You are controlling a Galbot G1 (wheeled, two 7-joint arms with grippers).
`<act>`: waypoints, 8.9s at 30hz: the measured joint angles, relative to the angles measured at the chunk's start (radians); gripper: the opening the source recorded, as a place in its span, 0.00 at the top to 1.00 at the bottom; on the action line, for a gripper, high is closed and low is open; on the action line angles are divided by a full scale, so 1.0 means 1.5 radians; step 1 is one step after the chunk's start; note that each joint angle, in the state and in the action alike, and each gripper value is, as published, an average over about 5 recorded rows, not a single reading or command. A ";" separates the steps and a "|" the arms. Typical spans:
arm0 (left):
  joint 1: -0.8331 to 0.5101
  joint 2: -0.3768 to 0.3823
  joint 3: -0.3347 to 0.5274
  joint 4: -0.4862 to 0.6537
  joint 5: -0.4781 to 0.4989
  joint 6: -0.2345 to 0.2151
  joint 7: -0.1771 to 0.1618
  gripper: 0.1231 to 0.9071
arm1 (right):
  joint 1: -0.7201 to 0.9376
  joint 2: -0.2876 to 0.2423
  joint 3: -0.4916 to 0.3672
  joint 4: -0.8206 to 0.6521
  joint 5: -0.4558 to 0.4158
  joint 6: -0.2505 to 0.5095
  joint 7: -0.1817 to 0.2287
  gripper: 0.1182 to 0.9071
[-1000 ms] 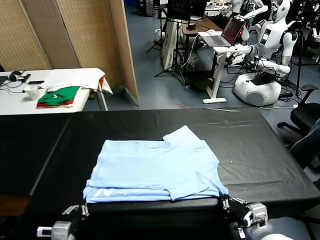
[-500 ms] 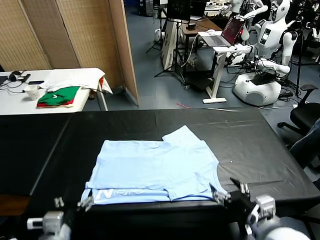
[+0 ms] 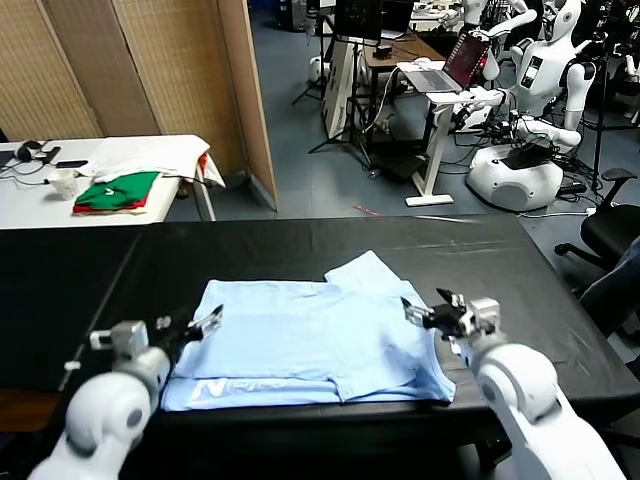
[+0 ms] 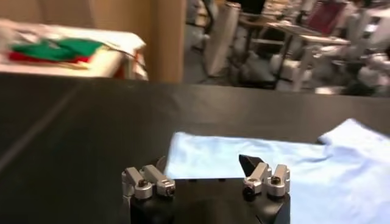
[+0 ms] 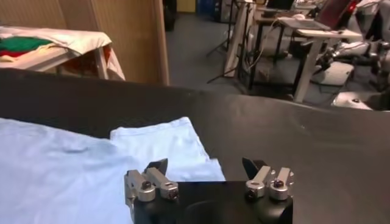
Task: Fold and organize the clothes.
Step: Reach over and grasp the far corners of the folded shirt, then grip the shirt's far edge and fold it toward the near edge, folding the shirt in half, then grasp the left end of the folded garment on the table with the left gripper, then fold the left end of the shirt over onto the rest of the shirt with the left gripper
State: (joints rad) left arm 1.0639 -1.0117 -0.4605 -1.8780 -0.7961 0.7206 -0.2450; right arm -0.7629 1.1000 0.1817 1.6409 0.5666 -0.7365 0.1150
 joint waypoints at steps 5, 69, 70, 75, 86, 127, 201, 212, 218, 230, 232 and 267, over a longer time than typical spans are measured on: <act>-0.054 -0.003 0.032 0.062 -0.001 0.011 0.013 0.00 | 0.042 0.013 -0.024 -0.053 -0.002 0.000 -0.004 0.00; 0.004 0.042 0.006 0.019 0.085 -0.004 0.052 0.97 | -0.165 -0.067 0.067 0.179 -0.104 0.067 -0.047 0.97; 0.013 0.046 0.001 0.009 0.089 -0.003 0.053 0.97 | -0.180 -0.068 0.070 0.193 -0.108 0.060 -0.043 0.97; 0.060 0.055 -0.015 -0.034 0.112 0.004 0.053 0.97 | -0.254 -0.070 0.089 0.249 -0.128 0.033 -0.029 0.97; 0.170 0.053 -0.040 -0.119 0.184 0.011 0.052 0.97 | -0.377 -0.073 0.135 0.314 -0.136 0.023 -0.030 0.97; 0.334 -0.036 -0.104 -0.254 0.239 0.011 0.000 0.00 | -0.390 0.026 0.192 0.331 -0.133 0.061 -0.019 0.00; 0.317 -0.218 -0.148 -0.136 0.261 -0.173 0.088 0.00 | -0.446 0.101 0.265 0.296 -0.132 0.192 -0.071 0.00; 0.339 -0.248 -0.175 -0.126 0.255 -0.182 0.093 0.00 | -0.437 0.103 0.258 0.287 -0.131 0.194 -0.075 0.00; 0.350 -0.265 -0.169 -0.127 0.261 -0.188 0.102 0.00 | -0.431 0.103 0.257 0.284 -0.131 0.194 -0.077 0.00; 0.350 -0.272 -0.164 -0.112 0.217 -0.191 0.113 0.36 | -0.426 0.101 0.255 0.284 -0.131 0.194 -0.082 0.00; 0.351 -0.272 -0.164 -0.112 0.204 -0.187 0.115 0.52 | -0.427 0.102 0.254 0.285 -0.132 0.195 -0.082 0.00; 0.368 -0.193 -0.144 -0.183 0.563 -0.231 0.109 0.92 | -0.480 0.135 0.281 0.323 -0.151 0.210 -0.077 0.00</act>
State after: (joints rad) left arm 1.6153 -1.3010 -0.6772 -2.1532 0.0479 0.3742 -0.0818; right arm -1.4826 1.3021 0.6029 2.1260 0.3401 -0.4212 -0.0013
